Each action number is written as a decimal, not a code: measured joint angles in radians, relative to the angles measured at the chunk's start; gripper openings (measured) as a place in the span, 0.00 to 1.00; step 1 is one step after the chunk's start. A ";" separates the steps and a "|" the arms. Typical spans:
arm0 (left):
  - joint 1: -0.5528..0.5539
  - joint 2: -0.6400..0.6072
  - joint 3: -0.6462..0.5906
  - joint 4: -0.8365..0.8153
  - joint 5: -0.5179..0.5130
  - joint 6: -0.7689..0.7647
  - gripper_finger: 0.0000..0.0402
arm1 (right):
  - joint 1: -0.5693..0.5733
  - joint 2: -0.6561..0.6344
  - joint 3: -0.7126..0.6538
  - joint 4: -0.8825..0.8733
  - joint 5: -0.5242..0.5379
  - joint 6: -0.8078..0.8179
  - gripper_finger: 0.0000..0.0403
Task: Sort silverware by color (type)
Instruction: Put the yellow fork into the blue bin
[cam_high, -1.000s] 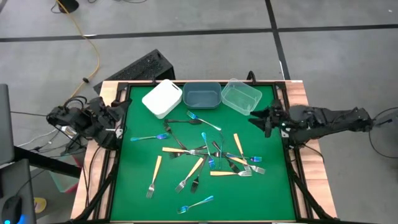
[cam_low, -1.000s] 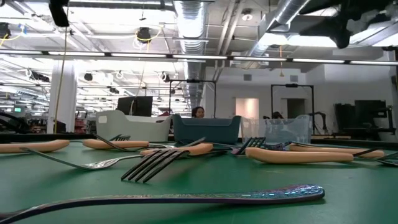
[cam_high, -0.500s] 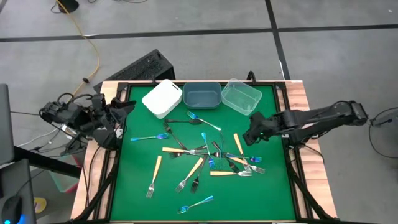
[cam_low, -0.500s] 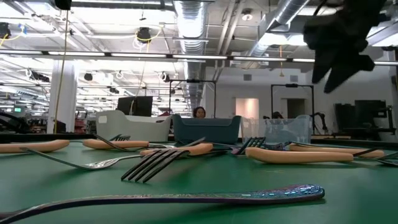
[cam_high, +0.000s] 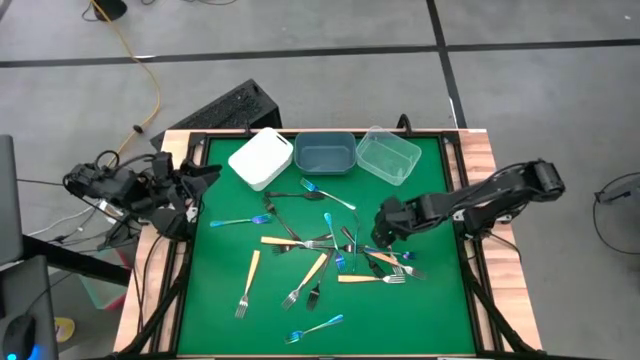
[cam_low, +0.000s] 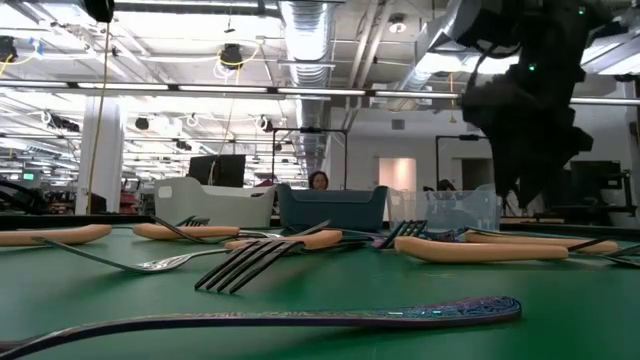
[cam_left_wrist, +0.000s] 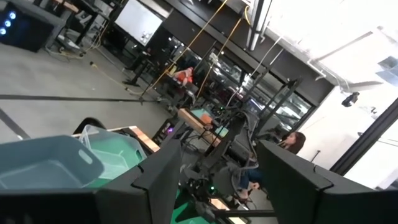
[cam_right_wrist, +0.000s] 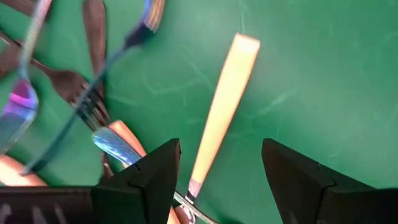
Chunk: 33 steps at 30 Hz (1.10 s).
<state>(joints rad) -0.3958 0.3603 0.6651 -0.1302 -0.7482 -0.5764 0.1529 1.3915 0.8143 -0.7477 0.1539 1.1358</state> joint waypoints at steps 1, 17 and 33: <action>0.000 0.000 0.000 -0.001 0.000 -0.004 0.49 | 0.008 0.016 0.000 -0.001 0.000 0.010 0.61; 0.000 0.000 0.000 -0.016 0.000 -0.022 0.49 | 0.046 0.236 0.006 0.065 -0.050 0.045 0.57; 0.000 0.000 0.000 -0.108 -0.045 -0.097 0.49 | 0.023 0.238 0.006 0.062 -0.098 0.042 0.07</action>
<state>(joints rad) -0.3954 0.3603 0.6655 -0.2382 -0.7929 -0.6736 0.1761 1.6295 0.8201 -0.6858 0.0555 1.1778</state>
